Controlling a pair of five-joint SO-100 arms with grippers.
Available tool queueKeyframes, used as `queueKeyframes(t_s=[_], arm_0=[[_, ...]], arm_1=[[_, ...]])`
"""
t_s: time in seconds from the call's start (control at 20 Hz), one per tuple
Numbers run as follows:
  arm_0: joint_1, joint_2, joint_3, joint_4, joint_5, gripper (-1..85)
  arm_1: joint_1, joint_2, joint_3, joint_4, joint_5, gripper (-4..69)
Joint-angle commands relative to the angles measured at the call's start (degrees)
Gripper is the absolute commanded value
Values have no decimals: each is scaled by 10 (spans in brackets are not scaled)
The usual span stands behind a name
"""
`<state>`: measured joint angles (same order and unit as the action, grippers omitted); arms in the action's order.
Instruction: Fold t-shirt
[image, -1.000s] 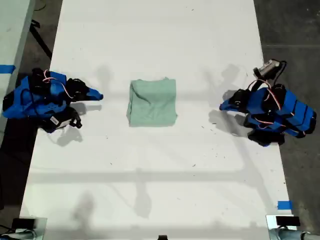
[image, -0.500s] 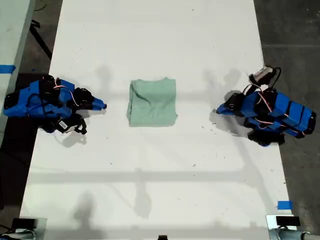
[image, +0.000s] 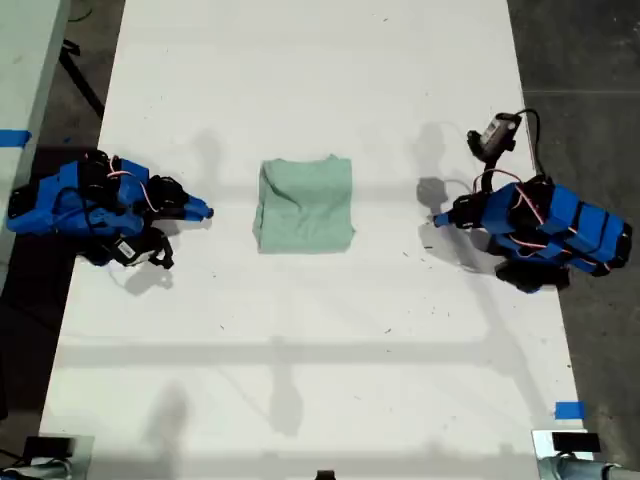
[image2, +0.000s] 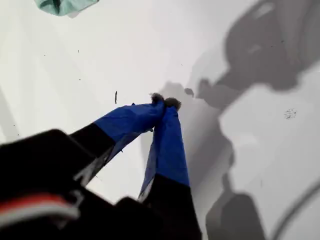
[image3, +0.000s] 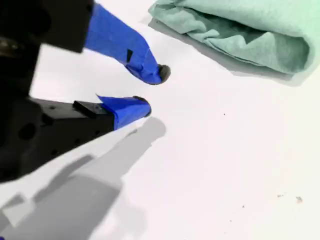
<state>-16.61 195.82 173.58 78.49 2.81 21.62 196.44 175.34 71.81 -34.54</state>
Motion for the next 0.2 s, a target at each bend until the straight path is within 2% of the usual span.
queueKeyframes(t_s=[0.0,0.15], arm_0=[[-4,2,-3,3,-6,95],[-3,2,-3,3,-6,95]], arm_1=[[-2,1,-3,-13,-9,11],[-2,1,-3,-13,-9,11]])
